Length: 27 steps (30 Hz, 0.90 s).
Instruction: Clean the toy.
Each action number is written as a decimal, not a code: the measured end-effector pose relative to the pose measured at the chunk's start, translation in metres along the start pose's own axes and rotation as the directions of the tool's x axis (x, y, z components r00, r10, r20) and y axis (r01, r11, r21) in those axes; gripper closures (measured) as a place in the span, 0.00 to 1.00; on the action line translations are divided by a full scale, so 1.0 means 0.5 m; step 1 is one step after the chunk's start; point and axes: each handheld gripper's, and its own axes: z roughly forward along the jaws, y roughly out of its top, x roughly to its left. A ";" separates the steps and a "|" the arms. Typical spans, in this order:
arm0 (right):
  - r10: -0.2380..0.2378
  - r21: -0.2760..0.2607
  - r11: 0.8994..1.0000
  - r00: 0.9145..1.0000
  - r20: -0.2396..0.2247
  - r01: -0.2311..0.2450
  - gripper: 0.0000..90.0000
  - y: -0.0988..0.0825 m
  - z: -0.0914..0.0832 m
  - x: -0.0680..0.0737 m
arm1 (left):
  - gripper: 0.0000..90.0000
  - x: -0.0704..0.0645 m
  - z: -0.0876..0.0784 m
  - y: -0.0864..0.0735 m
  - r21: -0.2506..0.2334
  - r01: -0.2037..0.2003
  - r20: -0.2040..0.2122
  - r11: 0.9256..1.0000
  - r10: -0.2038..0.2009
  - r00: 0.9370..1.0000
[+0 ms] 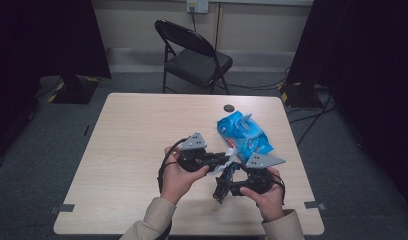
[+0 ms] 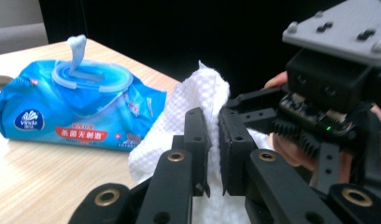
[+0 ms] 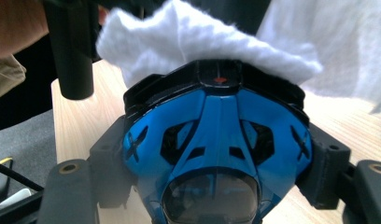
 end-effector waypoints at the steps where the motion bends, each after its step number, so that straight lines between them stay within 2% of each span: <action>1: 0.002 -0.002 1.000 1.000 -0.001 -0.002 0.29 0.000 0.000 -0.001 | 0.92 0.001 0.001 -0.002 0.006 0.000 -0.005 1.000 0.000 1.000; 4: -0.001 -0.006 1.000 1.000 0.003 0.001 0.29 0.001 -0.003 -0.001 | 0.92 0.006 0.004 -0.010 0.024 -0.001 -0.020 1.000 0.002 1.000; 11: -0.004 -0.014 1.000 1.000 0.005 0.004 0.29 0.005 -0.009 0.000 | 0.92 0.007 0.015 -0.026 0.038 0.004 -0.016 0.999 -0.003 1.000; 27: -0.001 -0.007 1.000 1.000 0.001 0.001 0.29 0.004 -0.002 -0.001 | 0.92 0.015 0.015 -0.053 0.046 0.011 -0.033 0.999 -0.009 0.999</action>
